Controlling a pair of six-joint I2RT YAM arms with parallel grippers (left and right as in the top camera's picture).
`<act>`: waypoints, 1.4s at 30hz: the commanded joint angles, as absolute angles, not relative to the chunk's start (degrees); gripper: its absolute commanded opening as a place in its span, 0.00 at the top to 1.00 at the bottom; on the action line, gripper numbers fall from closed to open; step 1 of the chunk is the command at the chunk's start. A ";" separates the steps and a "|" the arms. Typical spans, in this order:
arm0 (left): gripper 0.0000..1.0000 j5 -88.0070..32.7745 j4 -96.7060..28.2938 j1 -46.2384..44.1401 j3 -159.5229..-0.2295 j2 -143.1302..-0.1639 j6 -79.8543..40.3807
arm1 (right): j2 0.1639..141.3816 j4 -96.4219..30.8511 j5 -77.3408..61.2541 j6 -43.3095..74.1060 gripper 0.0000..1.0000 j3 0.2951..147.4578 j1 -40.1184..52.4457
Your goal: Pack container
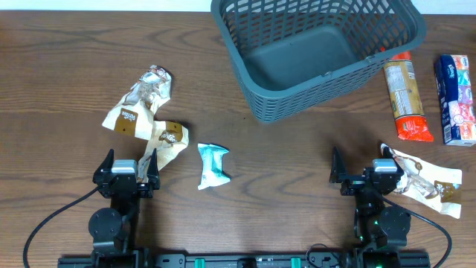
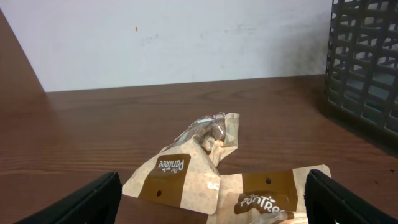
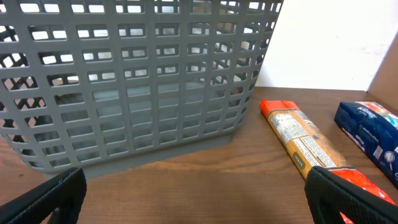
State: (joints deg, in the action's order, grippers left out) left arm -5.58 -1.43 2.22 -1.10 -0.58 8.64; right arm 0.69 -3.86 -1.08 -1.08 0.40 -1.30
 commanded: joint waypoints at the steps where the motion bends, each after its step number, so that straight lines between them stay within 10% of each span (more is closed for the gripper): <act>1: 0.17 -6.22 -3.55 2.55 -0.23 -0.23 8.54 | 0.32 -4.16 -0.89 -0.93 0.01 0.32 -0.34; 34: 0.17 -6.37 -3.49 2.55 -0.23 -0.23 8.49 | 0.32 -4.16 -0.89 -0.91 0.01 0.32 -0.34; 42: 0.17 -27.70 -2.76 2.55 -1.74 -0.23 -1.52 | 0.32 -4.10 -2.44 0.12 0.01 0.32 -0.34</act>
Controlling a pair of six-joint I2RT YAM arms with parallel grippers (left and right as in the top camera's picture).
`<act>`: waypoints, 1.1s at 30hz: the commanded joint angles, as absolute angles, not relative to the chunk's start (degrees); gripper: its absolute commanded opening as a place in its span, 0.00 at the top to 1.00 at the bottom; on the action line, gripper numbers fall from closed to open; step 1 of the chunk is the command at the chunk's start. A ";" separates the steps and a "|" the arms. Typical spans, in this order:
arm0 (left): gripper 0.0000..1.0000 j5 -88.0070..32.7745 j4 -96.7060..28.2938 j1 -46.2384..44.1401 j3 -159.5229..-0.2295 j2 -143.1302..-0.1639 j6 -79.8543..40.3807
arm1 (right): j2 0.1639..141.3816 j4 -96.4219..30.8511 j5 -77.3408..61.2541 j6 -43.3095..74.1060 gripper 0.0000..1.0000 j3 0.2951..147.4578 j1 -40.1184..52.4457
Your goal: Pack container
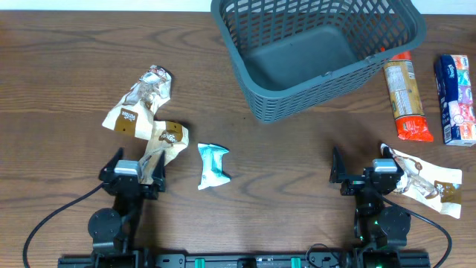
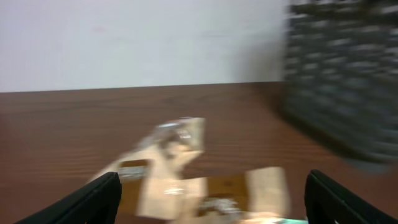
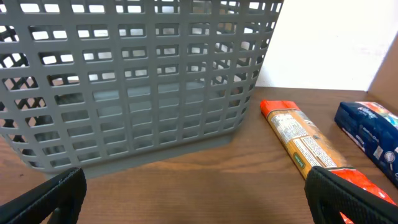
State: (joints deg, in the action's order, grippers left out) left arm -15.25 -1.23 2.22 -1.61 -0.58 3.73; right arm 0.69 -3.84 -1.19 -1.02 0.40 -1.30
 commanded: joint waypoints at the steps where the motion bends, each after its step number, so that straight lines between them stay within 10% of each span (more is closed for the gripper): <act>1: 0.17 -30.83 -2.74 2.55 -2.24 -0.23 -3.31 | 0.32 -4.05 -2.46 2.24 0.01 0.32 -0.34; 11: 0.17 -39.83 -16.84 2.55 -15.88 -0.23 -4.08 | 0.32 -2.22 -0.21 1.15 0.01 13.30 -0.34; 18: 0.17 -39.97 -19.29 2.55 -19.20 -0.23 -3.73 | 2.59 -30.00 10.11 -1.04 0.01 34.37 -0.34; 33: 0.17 -59.09 -16.82 2.55 -19.20 -0.23 -5.08 | 3.38 -61.69 -58.78 16.10 0.01 55.44 -0.34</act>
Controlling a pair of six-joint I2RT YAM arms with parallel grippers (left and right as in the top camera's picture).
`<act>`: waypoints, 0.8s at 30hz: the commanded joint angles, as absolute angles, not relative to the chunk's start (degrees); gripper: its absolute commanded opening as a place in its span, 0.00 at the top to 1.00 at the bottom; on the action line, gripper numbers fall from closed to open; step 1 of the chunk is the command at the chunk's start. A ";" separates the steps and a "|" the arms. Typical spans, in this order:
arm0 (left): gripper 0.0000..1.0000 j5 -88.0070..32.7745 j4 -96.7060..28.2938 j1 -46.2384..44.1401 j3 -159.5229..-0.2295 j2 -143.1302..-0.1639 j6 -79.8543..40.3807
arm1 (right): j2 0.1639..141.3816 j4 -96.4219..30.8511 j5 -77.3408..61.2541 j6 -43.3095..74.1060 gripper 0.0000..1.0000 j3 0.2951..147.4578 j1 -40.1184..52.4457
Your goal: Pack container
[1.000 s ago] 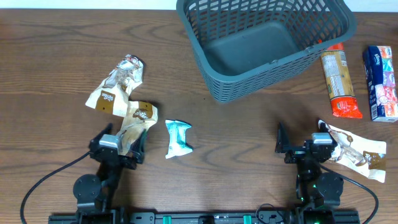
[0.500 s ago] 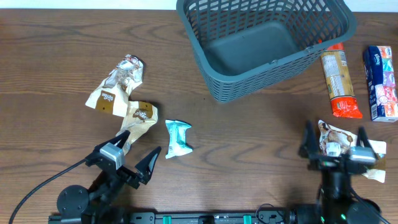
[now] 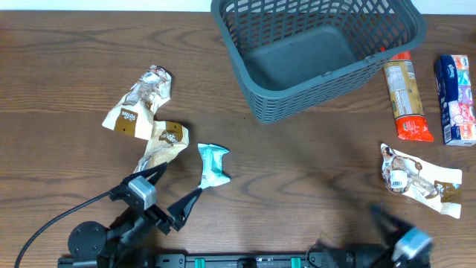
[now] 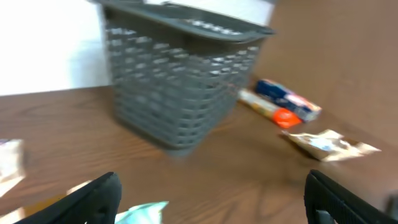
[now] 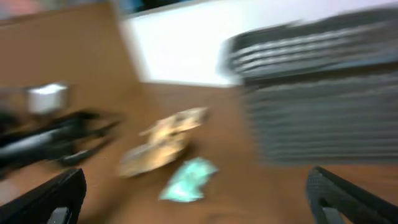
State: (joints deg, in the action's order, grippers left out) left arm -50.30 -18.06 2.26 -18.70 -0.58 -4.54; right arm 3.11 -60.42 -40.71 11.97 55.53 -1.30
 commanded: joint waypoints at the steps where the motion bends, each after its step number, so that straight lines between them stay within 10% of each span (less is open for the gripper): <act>1: 0.17 -61.63 -15.92 2.55 -19.20 -0.23 -5.10 | 3.38 -62.02 -58.76 16.36 0.01 55.44 -0.34; 14: 0.17 -63.90 -5.96 2.57 -31.97 -9.69 -14.85 | 22.09 -46.76 -40.27 20.38 0.01 61.04 -0.34; 24: 0.17 -63.94 -14.48 2.39 -56.23 -30.24 -13.63 | 62.61 -62.89 -24.51 12.53 0.01 104.47 -0.34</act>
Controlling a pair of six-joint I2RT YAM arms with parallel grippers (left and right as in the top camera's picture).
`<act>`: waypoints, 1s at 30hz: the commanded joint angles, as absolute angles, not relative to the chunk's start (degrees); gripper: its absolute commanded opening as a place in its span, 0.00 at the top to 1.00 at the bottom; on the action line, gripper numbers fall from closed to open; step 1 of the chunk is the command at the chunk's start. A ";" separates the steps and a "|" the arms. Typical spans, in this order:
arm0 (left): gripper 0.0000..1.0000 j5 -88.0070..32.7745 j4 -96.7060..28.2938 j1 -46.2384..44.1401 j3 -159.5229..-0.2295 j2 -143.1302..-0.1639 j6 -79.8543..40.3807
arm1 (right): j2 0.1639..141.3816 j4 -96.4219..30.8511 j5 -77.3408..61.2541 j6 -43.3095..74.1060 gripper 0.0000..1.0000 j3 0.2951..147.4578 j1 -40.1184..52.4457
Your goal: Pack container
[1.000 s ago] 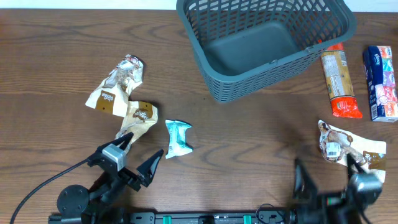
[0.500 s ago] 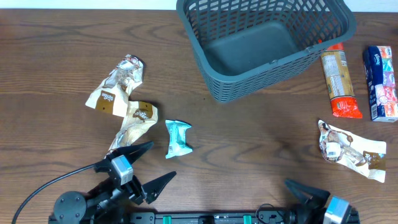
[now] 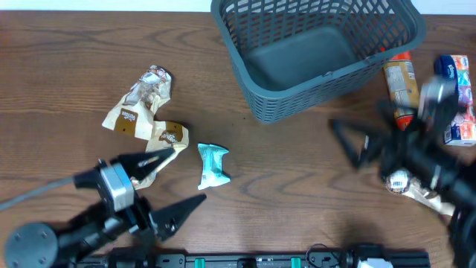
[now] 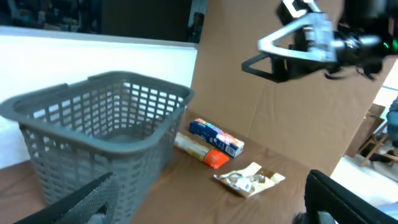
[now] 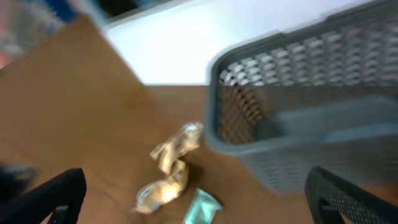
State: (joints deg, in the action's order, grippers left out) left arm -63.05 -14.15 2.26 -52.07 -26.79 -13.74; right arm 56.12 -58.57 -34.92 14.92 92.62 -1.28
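The grey mesh basket (image 3: 320, 52) stands at the back centre, nothing showing inside it. Two brown snack bags (image 3: 141, 100) (image 3: 166, 143) and a teal packet (image 3: 213, 165) lie at the left. A third brown bag (image 3: 420, 190), an orange tube (image 3: 400, 83) and a blue pack (image 3: 455, 82) lie at the right. My left gripper (image 3: 161, 186) hangs open and empty near the teal packet, facing right. My right gripper (image 3: 364, 138), blurred, is open and empty in front of the basket's right end, facing left.
The left wrist view shows the basket (image 4: 106, 137), blue pack (image 4: 214, 137), orange tube (image 4: 200, 151) and right-hand snack bag (image 4: 249, 178), with the right arm (image 4: 311, 37) raised above. The right wrist view shows the basket (image 5: 311, 124) and teal packet (image 5: 202, 208).
The right arm was low at the front right edge and now stands raised over the right-hand items, facing left. The left gripper is higher and larger in view. No item moved.
Both grippers rested open at the front edge, facing the basket. Then the left one had turned slightly right. Then both had swung off their rest spots. Now both are raised and face each other across the table, and every item lies where it was.
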 commanded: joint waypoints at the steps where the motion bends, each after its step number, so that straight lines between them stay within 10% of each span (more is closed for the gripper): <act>1: 0.17 -64.07 -14.35 2.20 -57.54 -31.42 -13.65 | 65.65 -66.00 -21.98 11.70 0.01 109.27 -0.34; 14: 0.17 -65.87 0.47 1.21 -59.55 -34.09 -33.54 | 79.79 -79.24 -18.68 2.13 0.01 132.97 -0.34; 30: 0.16 -24.47 -54.78 -15.75 -89.91 -57.93 -10.00 | 82.76 -83.18 -0.64 5.76 0.01 132.99 -1.19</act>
State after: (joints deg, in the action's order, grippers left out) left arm -37.65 -52.14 -9.89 -81.93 -54.24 -17.85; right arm 80.71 -82.72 -2.92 5.67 132.31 -1.30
